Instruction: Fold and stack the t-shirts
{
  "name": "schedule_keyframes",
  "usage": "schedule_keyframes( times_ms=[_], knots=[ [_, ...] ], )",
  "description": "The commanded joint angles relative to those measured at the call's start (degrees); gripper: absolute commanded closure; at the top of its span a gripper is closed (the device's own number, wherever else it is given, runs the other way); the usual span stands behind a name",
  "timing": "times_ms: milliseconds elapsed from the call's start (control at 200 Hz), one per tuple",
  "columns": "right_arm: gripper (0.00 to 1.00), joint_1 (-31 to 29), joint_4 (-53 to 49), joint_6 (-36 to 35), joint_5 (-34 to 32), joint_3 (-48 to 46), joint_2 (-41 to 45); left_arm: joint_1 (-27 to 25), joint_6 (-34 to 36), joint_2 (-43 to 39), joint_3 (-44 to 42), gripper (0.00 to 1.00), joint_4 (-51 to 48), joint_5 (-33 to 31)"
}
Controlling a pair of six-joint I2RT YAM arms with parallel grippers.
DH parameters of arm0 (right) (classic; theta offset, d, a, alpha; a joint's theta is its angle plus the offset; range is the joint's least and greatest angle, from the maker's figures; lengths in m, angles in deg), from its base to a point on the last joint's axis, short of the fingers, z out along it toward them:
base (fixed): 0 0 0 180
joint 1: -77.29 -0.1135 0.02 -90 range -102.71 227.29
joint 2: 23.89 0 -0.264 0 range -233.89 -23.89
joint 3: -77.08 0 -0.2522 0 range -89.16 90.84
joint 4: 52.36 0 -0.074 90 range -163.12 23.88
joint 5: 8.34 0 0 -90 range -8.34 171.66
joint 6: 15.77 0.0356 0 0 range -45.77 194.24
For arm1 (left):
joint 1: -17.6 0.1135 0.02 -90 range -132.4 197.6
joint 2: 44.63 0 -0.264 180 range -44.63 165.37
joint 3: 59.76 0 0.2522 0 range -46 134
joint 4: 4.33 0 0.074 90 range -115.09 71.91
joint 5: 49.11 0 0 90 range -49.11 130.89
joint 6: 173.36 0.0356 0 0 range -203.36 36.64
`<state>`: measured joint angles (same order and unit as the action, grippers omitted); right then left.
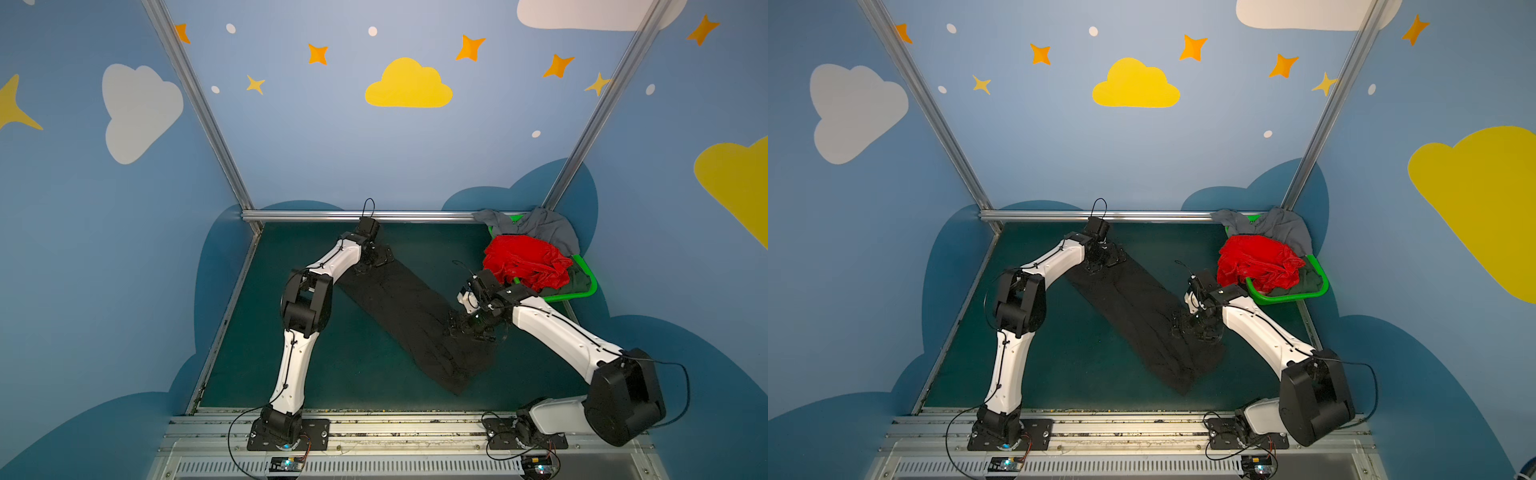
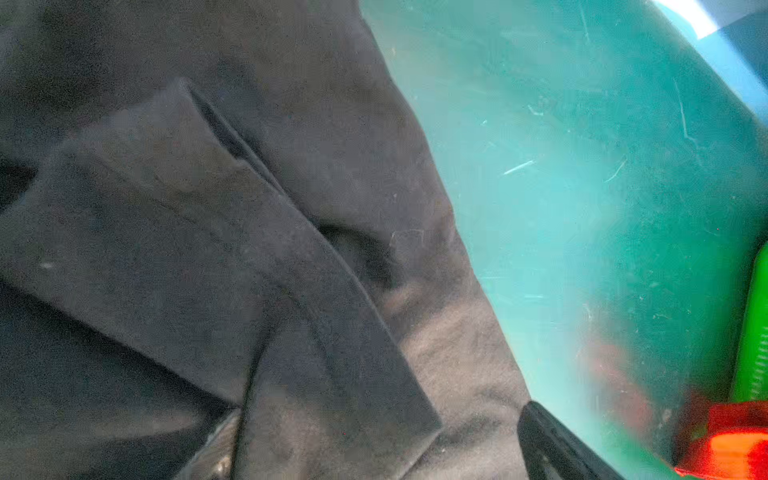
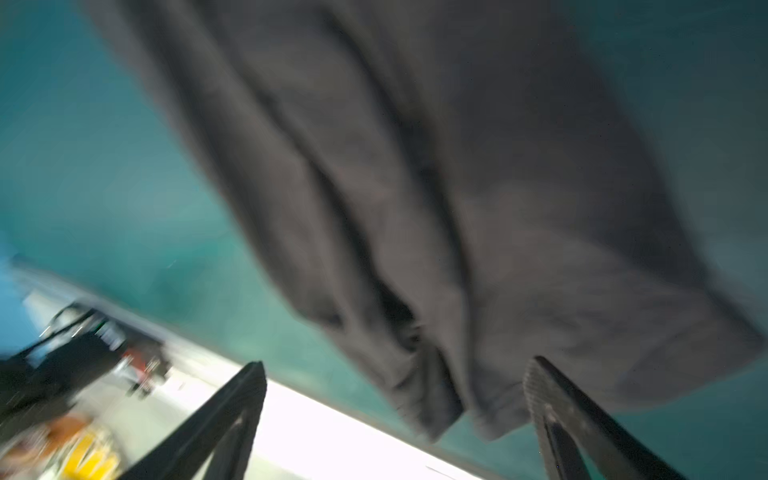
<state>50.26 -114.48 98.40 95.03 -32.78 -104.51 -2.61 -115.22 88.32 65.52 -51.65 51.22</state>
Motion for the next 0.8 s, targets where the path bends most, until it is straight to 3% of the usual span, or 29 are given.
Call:
schedule_keyframes(
  times_ms=[0,556,796],
  knots=[
    [0.08,0.92,1.14,-0.67,-4.58,0.85,-3.18,-0.71,-1.34,0.11,1.41,0.01,-0.89,1.41],
    [0.14,0.71,5.99,-3.11,-3.06,-2.58,-14.76,-2.69,-2.31,6.79,9.12,0.02,-5.11,1.43],
    [0.15,-3.49,6.3,-1.41,-1.24,-3.18,-14.98,-2.39,-1.39,10.56,14.51,0.02,-8.03,1.44]
  ],
)
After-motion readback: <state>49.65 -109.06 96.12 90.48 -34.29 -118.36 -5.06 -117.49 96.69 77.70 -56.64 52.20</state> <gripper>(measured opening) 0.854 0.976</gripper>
